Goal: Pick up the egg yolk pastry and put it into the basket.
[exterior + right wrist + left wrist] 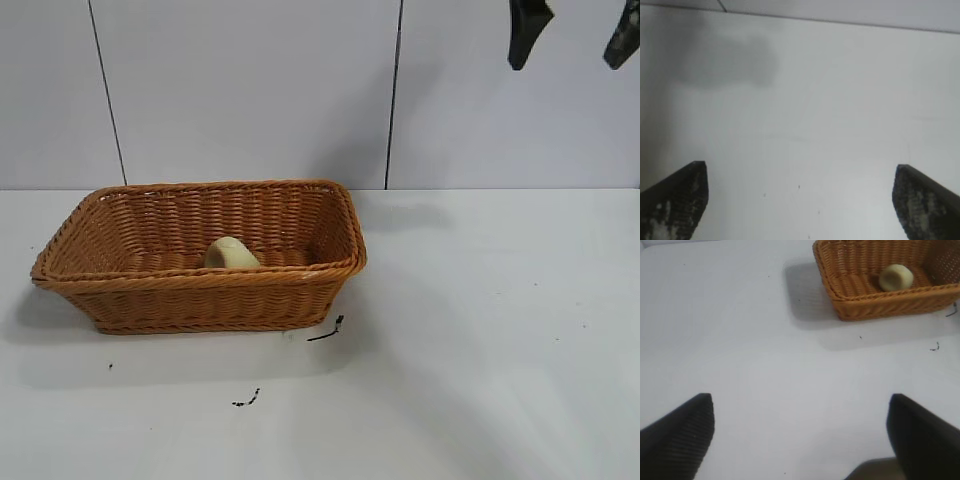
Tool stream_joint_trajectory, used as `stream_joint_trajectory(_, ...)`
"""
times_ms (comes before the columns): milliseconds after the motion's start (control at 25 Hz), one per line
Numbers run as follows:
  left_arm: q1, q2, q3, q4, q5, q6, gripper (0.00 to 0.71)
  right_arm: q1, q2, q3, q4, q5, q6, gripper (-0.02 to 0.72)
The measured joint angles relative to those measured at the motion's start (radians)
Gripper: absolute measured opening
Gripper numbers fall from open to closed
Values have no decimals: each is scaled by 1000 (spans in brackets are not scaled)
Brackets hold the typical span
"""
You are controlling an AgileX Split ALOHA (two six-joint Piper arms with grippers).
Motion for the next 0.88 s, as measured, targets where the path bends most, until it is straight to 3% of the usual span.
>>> stream_joint_trajectory(280,0,0,0,0,0,0,696,1,-465,490,1,-9,-7,693)
stream_joint_trajectory(520,0,0,0,0,0,0,696,1,-868,829,2,-155,-11,693)
stream_joint_trajectory(880,0,0,0,0,0,0,696,1,-1309,920,3,-181,-15,693)
